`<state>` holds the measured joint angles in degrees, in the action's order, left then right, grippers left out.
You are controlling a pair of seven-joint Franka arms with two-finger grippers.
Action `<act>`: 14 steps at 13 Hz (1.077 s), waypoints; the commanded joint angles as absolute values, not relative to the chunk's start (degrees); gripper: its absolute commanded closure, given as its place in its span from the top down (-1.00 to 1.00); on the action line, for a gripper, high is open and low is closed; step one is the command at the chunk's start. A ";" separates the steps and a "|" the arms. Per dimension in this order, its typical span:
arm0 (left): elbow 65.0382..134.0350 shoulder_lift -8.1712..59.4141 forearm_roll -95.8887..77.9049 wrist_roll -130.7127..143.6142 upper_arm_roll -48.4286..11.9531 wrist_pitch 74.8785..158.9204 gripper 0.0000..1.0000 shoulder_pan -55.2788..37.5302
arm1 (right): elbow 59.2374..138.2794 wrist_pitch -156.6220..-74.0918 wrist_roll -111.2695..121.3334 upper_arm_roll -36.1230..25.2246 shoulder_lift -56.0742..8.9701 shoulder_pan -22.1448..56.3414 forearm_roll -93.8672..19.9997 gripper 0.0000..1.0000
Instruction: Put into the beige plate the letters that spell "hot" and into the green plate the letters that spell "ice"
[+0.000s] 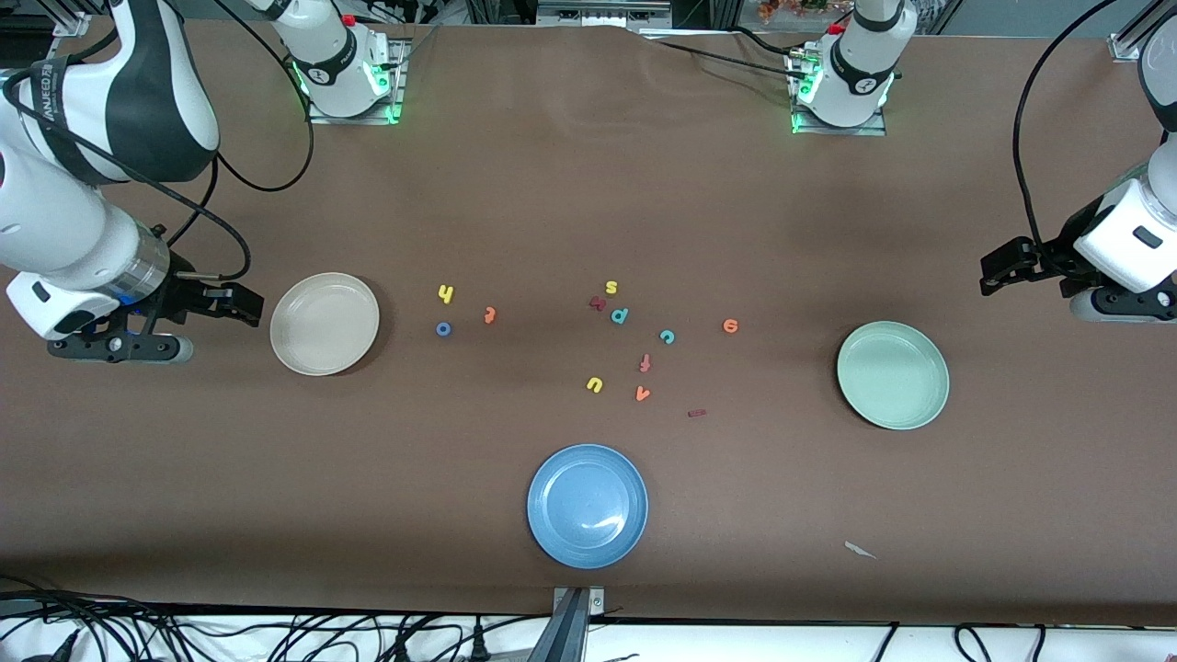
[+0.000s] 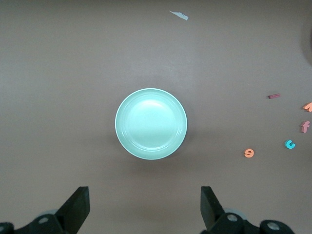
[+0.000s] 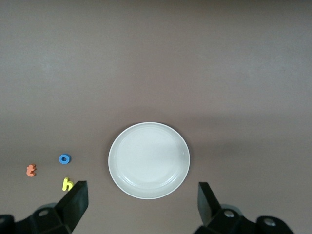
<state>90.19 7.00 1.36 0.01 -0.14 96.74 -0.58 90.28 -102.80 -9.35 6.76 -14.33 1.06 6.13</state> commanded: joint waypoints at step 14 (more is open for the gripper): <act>90.88 6.33 0.62 -1.23 -0.18 97.38 1.00 -0.26 | 90.44 -101.69 -10.28 7.91 -13.89 1.05 6.50 0.99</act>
